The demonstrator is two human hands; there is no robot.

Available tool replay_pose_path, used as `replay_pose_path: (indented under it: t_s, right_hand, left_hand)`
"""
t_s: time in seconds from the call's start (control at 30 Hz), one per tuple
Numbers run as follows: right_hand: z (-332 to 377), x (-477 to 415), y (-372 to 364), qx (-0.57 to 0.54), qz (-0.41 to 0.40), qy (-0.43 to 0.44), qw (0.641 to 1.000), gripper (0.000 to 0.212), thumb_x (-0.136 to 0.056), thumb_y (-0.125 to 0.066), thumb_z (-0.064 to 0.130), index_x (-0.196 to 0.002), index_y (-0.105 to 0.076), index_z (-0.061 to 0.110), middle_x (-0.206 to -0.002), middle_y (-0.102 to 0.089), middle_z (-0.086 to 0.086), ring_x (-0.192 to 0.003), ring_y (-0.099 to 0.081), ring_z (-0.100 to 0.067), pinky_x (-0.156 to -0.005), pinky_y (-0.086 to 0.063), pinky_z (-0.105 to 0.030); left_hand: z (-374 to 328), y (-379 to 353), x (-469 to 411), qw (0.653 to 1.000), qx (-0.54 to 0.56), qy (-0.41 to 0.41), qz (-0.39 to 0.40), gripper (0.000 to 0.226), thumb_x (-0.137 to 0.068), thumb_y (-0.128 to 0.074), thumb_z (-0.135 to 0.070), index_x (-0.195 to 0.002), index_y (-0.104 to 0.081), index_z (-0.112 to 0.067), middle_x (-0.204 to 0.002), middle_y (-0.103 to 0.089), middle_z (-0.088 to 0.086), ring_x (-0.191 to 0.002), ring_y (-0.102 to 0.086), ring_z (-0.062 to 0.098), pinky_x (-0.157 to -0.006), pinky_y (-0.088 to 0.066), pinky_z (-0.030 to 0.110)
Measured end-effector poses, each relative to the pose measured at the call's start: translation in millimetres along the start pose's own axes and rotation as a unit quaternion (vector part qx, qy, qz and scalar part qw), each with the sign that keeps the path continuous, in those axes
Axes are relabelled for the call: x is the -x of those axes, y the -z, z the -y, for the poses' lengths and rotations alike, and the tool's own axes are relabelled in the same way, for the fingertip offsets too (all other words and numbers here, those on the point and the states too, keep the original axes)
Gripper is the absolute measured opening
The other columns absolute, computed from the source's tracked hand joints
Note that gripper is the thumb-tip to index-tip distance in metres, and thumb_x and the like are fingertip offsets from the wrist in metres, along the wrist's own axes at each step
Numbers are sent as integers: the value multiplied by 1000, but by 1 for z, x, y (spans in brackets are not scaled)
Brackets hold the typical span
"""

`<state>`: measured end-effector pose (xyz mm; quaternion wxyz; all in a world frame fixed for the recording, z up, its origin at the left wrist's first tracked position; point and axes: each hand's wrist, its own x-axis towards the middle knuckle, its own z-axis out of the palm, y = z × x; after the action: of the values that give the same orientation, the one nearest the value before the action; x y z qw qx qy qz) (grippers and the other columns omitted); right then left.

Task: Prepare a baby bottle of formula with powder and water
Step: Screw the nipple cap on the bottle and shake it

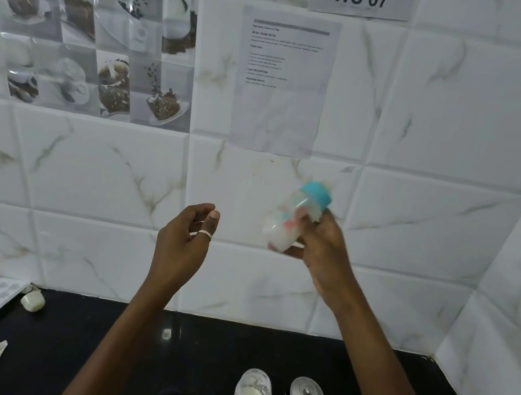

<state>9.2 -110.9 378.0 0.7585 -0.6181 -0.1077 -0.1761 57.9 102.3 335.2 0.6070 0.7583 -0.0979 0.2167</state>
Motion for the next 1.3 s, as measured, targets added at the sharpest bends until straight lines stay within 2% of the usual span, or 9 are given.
replay_pose_path:
  t_s: [0.07, 0.13, 0.3, 0.47, 0.67, 0.83, 1.0, 1.17, 1.3]
  right_hand:
    - [8, -9, 6, -111, -75, 25, 991, 56, -82, -65, 46, -128, -55, 15, -113, -74, -2, -107, -73, -27, -79, -63, -49]
    - [9, -13, 6, -122, -98, 40, 987, 49, -85, -61, 45, -125, -56, 17, -113, -74, -2, -107, -73, -26, -80, -63, -48]
    - [-9, 1, 0, 55, 34, -24, 998, 56, -85, -65, 44, -132, -53, 15, -119, -73, -6, -114, -70, -30, -84, -62, -54]
    - [8, -11, 9, -134, -98, 40, 985, 49, -87, -60, 42, -128, -54, 16, -118, -71, -3, -111, -71, -29, -80, -63, -48]
    - [-11, 8, -4, 62, 35, -25, 997, 55, -84, -68, 47, -131, -54, 21, -122, -70, -6, -115, -69, -27, -82, -63, -47]
    - [0, -6, 7, -148, -86, 29, 985, 50, -89, -59, 41, -131, -53, 15, -116, -74, -1, -113, -71, -28, -81, -63, -49]
    - [-13, 7, 2, 46, 40, -34, 998, 53, -84, -66, 44, -130, -54, 21, -121, -70, -5, -115, -69, -28, -83, -62, -49]
    - [-3, -2, 6, -143, -69, 18, 987, 55, -88, -60, 42, -135, -52, 15, -119, -73, -4, -114, -70, -29, -83, -62, -52]
    - [-10, 5, -5, -31, -11, -6, 999, 44, -88, -58, 40, -127, -53, 20, -111, -76, 0, -111, -71, -28, -85, -62, -51]
  left_hand:
    - [0, 2, 1, 1000, 0, -2, 1, 32, -100, -56, -48, -124, -66, -31, -113, -72, -16, -107, -68, 4, -87, -49, 21]
    - [2, 4, 1, 1000, -4, -3, -1, 32, -100, -56, -48, -124, -66, -30, -114, -71, -16, -107, -67, 5, -87, -49, 21]
    - [-1, 3, 0, 1000, -4, -3, -4, 32, -100, -56, -48, -124, -67, -30, -113, -72, -15, -107, -68, 6, -87, -50, 21]
    - [0, 7, 1, 1000, -1, -3, -3, 33, -100, -56, -49, -125, -66, -30, -113, -72, -16, -107, -68, 4, -86, -50, 22]
    - [0, 4, 1, 1000, 0, -1, -2, 32, -100, -56, -48, -124, -66, -30, -114, -72, -15, -108, -67, 6, -86, -48, 19]
    - [1, 5, 1, 1000, -2, -5, -2, 34, -100, -55, -49, -125, -66, -29, -115, -72, -15, -108, -68, 7, -87, -49, 21]
    - [1, 2, 0, 1000, -6, 1, -4, 33, -100, -56, -47, -125, -66, -29, -114, -72, -14, -108, -67, 5, -86, -48, 19]
    - [2, 1, 2, 1000, 1, 0, 2, 33, -100, -56, -47, -125, -66, -29, -114, -72, -14, -108, -68, 6, -87, -50, 22]
    - [2, 1, 0, 1000, -5, 2, -2, 32, -100, -57, -47, -124, -67, -30, -113, -72, -15, -107, -68, 5, -85, -49, 20]
